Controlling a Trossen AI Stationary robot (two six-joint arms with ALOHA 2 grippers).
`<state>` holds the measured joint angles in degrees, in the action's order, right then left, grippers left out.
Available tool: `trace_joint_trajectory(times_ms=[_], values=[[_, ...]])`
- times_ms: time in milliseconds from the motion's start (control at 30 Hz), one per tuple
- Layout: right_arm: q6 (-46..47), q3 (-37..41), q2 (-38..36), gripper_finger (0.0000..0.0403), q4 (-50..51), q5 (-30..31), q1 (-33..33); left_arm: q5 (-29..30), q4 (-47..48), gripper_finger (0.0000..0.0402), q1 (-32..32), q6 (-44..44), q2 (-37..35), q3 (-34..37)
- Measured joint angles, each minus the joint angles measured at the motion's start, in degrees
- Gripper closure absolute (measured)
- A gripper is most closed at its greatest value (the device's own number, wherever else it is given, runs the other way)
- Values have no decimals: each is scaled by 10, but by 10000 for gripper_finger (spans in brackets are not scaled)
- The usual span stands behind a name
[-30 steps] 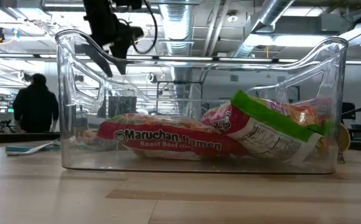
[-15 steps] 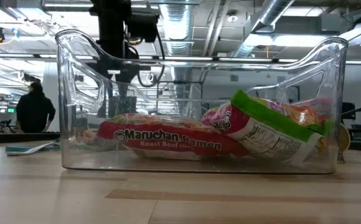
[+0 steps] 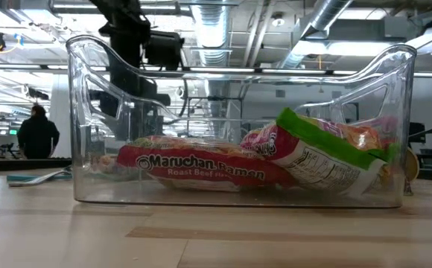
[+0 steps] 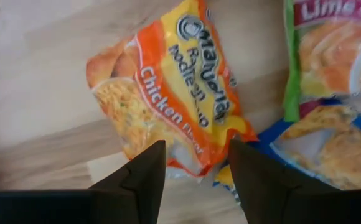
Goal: Pick & Place Food Item
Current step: Put the orange noodle pack into the bottom transparent bin
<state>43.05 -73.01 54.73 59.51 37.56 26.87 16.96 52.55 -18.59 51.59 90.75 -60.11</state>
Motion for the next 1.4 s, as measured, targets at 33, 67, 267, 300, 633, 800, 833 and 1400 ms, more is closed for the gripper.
trace_joint_trajectory(times_ms=[33,67,267,300,633,800,833,1400], values=[[0,0,0,231,1,0,0,-3,-15,235,-2,0,-11,10],[0,0,0,231,1,0,0,-4,-28,237,-4,1,-22,19],[0,0,0,231,1,0,0,-35,-71,250,-17,14,-44,72],[0,0,0,231,1,0,0,-37,-80,252,-17,14,-44,79],[2,0,0,231,1,0,0,-51,-145,258,-17,15,-44,119],[5,0,0,232,1,0,0,-53,-153,264,-16,26,-44,131],[5,0,0,232,1,0,0,-53,-154,267,-16,26,-44,132],[5,0,0,232,1,0,0,-52,-170,397,-16,10,-44,133]])
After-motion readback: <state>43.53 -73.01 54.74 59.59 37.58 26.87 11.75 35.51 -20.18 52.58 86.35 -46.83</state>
